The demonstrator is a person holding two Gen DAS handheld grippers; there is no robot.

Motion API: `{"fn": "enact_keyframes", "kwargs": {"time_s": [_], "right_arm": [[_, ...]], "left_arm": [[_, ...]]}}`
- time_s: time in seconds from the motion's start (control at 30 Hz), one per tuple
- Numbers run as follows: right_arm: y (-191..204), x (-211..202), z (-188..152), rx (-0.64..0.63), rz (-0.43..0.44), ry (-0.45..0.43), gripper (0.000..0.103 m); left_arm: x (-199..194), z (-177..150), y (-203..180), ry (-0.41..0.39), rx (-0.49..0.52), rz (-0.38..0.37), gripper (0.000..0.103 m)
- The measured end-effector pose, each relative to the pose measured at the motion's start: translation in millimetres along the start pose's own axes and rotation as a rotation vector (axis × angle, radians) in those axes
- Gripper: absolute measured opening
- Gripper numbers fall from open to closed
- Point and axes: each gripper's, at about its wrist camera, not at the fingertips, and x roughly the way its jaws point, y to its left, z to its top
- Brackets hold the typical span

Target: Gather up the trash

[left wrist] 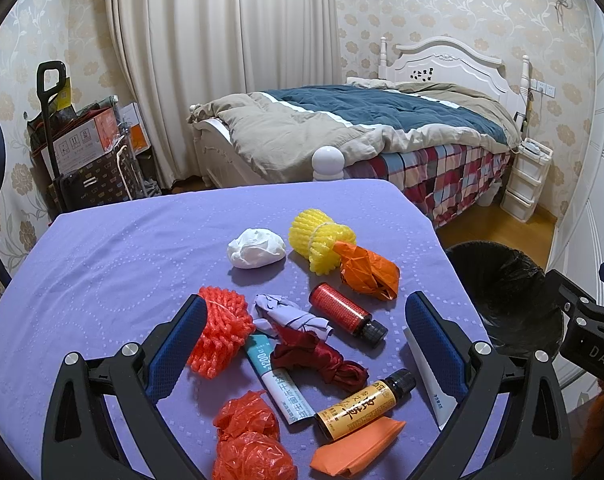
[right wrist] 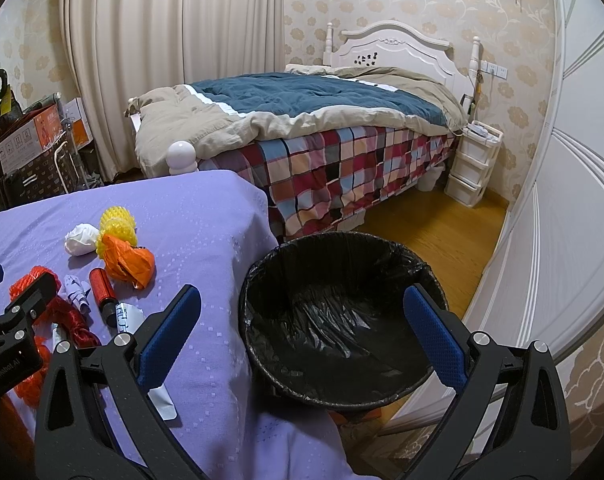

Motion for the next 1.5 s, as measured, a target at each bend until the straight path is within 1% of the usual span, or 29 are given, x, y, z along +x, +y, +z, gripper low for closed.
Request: {"fn": "enact_keyframes", "kwargs": {"time_s": [1.2,1.33,1.37,1.4,1.5], "right_arm": [[2,1,-3,-0.003,0.001,0.007,0.099],[3,2,-3,-0.004,0.002,0.007,0.099],[3,1,-4,-0.007,0.002,0.007,0.099],[3,3,-15,-0.009,0.002,0.007,0.099],[6,1,-22,-0.019,0.005,0.007,0.099]], "left_arm": [[1,-1,0,-0.001,-0.001,-0.001,0.097],[-5,-4,-3,0.013,0.001,-0.005,0.097],[-5,-4,-2,0.017,0.000,-0.006,0.097],[-5,-6,-1,0.024,-0.002,-0.008,0.097],[-5,-10,6,0.040,-0.009,-0.008,0.096]]}}
